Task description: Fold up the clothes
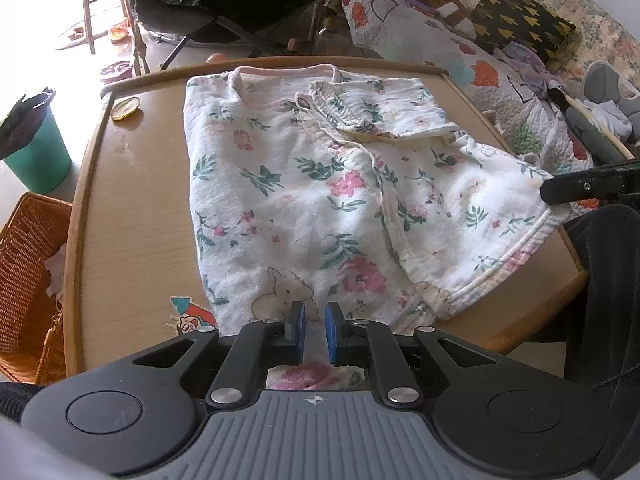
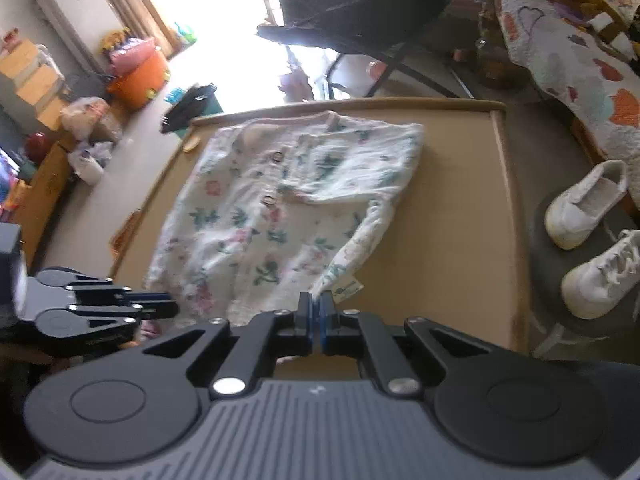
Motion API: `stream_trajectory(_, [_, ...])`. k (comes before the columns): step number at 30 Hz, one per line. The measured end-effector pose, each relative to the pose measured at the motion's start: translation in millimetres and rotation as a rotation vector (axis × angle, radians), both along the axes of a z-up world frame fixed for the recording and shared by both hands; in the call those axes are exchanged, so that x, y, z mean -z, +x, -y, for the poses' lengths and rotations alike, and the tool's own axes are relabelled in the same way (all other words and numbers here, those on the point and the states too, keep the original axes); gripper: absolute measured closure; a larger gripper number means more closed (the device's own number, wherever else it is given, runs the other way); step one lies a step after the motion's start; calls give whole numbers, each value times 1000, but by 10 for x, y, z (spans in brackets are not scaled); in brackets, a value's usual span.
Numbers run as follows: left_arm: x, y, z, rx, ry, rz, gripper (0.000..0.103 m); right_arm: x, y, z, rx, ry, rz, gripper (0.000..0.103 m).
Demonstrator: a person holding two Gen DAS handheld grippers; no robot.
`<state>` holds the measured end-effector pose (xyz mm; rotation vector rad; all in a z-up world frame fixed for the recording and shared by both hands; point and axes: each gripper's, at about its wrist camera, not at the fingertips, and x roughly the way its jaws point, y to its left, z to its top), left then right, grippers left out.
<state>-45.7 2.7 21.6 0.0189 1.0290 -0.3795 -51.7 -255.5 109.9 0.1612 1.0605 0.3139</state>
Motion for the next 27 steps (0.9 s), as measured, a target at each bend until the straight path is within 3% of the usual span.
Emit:
stream_trajectory(9, [-127,-25,-35,-5,-41,60,87,364,-123,335,99,-75,-149,99])
stream_trajectory(15, [-221,1,-157,-85,-42,93,88,442,-191,400,101,-100,-183,98])
stream_trajectory(22, [-245,103,-495,-295,-116,56,87,258,-106,224,93,-172,-110,87])
stream_trajectory(27, [-271,127,-663,-358,-149,41,87,39,101,-88,18,-153,-48,81])
